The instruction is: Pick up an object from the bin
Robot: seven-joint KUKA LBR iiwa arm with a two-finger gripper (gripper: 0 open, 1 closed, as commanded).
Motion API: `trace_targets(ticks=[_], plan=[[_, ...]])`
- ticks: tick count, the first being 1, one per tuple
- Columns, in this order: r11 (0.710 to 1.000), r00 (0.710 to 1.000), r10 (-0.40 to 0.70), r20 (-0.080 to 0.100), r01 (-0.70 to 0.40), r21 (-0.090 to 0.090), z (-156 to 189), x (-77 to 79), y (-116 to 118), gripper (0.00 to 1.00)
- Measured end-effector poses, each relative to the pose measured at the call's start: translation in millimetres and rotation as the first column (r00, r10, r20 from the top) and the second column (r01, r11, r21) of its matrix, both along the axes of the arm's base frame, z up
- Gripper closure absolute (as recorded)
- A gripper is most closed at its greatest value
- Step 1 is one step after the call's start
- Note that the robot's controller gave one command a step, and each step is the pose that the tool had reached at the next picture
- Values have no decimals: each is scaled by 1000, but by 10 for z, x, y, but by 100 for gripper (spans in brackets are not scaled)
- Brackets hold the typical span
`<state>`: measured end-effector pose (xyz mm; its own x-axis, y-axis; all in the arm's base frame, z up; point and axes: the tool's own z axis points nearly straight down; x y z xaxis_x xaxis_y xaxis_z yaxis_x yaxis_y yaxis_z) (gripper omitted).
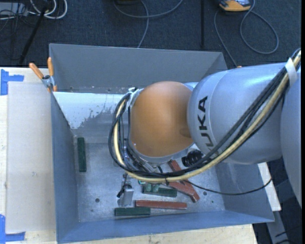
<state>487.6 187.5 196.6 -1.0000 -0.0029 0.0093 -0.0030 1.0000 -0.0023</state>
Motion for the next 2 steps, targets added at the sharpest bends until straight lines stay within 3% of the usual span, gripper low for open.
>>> trace_targets(ticks=[1, 2], plan=[[1000, 1000, -23, 15, 23, 3, -1289, -145, -1225, 0], [998, 998, 69, 11, -69, 2, -962, -132, -1426, 0]])
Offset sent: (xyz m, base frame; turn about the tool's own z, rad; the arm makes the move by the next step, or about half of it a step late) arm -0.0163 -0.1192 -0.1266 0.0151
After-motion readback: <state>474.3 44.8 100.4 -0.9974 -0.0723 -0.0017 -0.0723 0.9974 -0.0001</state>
